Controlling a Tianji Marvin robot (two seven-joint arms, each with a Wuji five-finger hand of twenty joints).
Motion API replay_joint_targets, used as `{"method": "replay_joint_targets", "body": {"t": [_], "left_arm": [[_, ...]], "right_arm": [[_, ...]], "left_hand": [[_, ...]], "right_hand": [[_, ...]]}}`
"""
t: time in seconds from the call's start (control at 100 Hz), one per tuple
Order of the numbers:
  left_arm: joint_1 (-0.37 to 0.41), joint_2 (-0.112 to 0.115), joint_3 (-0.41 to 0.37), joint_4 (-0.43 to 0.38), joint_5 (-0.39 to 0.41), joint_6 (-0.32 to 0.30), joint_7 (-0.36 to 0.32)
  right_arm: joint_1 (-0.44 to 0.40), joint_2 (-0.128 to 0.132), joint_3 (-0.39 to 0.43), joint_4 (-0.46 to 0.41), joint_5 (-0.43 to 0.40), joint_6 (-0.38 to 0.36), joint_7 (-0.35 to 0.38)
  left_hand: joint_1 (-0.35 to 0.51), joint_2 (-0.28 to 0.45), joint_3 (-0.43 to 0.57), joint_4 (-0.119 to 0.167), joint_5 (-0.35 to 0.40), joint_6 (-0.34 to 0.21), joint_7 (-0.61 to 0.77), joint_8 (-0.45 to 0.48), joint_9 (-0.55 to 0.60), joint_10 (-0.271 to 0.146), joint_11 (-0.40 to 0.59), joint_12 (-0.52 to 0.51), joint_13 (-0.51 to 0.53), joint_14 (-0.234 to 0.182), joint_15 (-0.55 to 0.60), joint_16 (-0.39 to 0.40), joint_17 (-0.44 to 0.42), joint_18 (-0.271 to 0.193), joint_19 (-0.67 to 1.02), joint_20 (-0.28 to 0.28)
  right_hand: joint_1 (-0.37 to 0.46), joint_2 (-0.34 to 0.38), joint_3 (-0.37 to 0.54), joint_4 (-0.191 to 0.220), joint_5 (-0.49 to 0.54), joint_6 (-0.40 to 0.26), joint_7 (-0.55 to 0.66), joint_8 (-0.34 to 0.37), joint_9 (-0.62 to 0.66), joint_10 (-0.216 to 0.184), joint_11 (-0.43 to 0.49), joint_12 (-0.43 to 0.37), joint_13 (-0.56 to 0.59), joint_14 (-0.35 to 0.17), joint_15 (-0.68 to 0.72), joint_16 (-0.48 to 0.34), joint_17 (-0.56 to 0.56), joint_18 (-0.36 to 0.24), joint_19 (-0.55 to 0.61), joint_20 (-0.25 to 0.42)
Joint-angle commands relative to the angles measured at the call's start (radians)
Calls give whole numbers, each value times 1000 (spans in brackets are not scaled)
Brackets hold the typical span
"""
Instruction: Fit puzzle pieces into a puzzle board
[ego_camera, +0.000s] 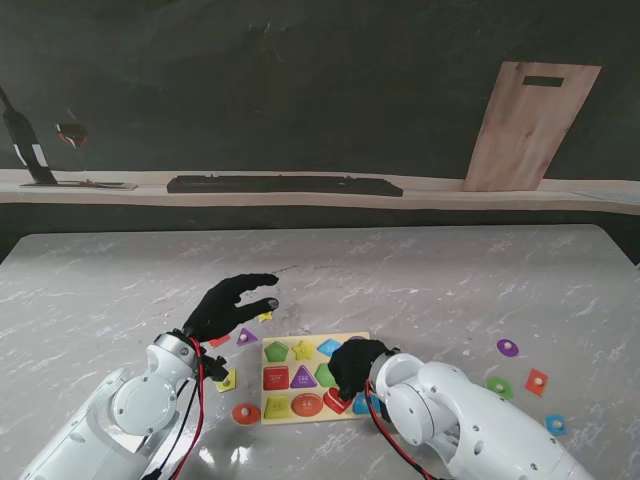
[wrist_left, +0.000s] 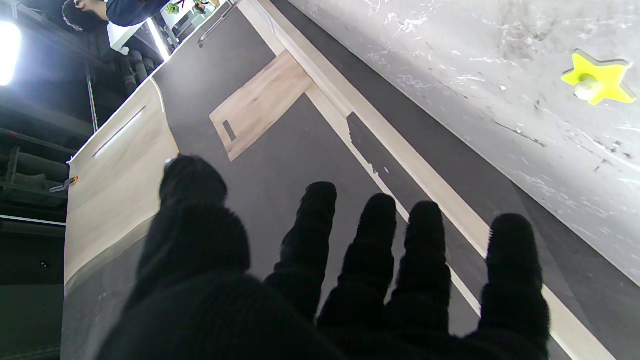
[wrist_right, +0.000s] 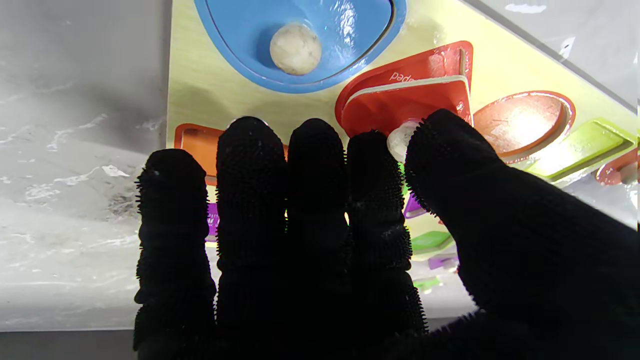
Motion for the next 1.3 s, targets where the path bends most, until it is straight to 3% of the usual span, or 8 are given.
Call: {"method": "replay_joint_targets", "body": {"t": [0.0, 0.66, 0.94, 1.05, 1.13, 1.23, 1.27, 1.29], "left_arm": [[3, -3, 0, -6, -2, 1, 2], [5, -2, -2, -9, -3, 0, -1], [8, -2, -4, -11, -3, -4, -1], [9, -2, -5, -12, -5, -5, -2], [9, -2, -5, -13, -6, -4, -2], [10, -2, -5, -14, -5, -4, 0], [10, -2, -6, -14, -5, -4, -1], [10, -2, -6, -14, -5, -4, -1]], "right_arm": [[-1, -4, -8, 3, 2, -6, 7], [57, -8, -84, 73, -34, -26, -39], [77, -2, -123, 87, -96, -55, -45], [77, 0, -131, 88, -127, -63, -54], [71, 0, -128, 85, -145, -64, -64], [60, 1, -117, 77, -182, -68, -75], [56, 1, -111, 73, -189, -68, -77], [53, 1, -108, 71, -192, -67, -78]], "left_hand": [[-8, 28, -9, 33, 19, -21, -3, 9, -5, -5, -5, 3, 19, 7, 17, 14, -10, -163, 22, -2], [-11, 26, -9, 32, 19, -24, -1, 10, -1, -5, -3, 3, 21, 7, 18, 15, -9, -164, 22, -2], [-9, 26, -8, 33, 20, -21, -1, 10, 1, -3, -4, 4, 22, 9, 19, 16, -9, -163, 22, -2], [-11, 27, -9, 33, 19, -22, -2, 9, 3, -5, -3, 4, 22, 7, 19, 16, -8, -162, 22, -2], [-10, 27, -9, 33, 20, -23, -2, 10, 3, -3, -3, 5, 21, 8, 19, 16, -9, -163, 22, -2], [-9, 27, -8, 33, 19, -21, -2, 9, 2, -3, -4, 5, 21, 8, 18, 16, -9, -163, 22, -2], [-10, 26, -9, 33, 20, -21, -2, 9, 2, -4, -4, 5, 21, 7, 19, 16, -9, -164, 22, -2], [-10, 27, -9, 33, 19, -21, -2, 9, 2, -4, -4, 5, 21, 8, 18, 16, -9, -164, 22, -2]], "right_hand": [[57, 26, 43, 32, 30, -29, 16, 22, -1, 64, 36, 8, 22, 6, 33, 8, 0, 47, 40, 23], [45, 25, 39, 34, 22, -49, 19, 26, -5, 50, 40, 10, 18, -5, 38, 9, 4, 38, 42, 24], [33, -21, 41, 42, 25, -77, 30, 28, -4, 38, 49, 12, 21, -18, 46, 12, 12, 33, 45, 24], [-46, -73, 28, 34, 34, -141, 60, 54, 1, 10, 77, 39, 32, -31, 62, 18, 28, 31, 53, 25], [-131, -92, -7, 15, 48, -144, 56, 71, 3, 8, 84, 61, 33, -30, 73, 22, 28, 41, 59, 28], [-252, -39, -39, 68, 100, -118, -16, 158, 13, 9, 82, 87, 39, -25, 84, 24, 34, 52, 67, 33], [-288, -19, -43, 114, 118, -107, -44, 213, 18, 12, 84, 88, 41, -23, 88, 24, 35, 57, 70, 35], [-305, -5, -51, 153, 126, -101, -69, 280, 20, 13, 85, 88, 43, -21, 91, 23, 35, 60, 72, 37]]}}
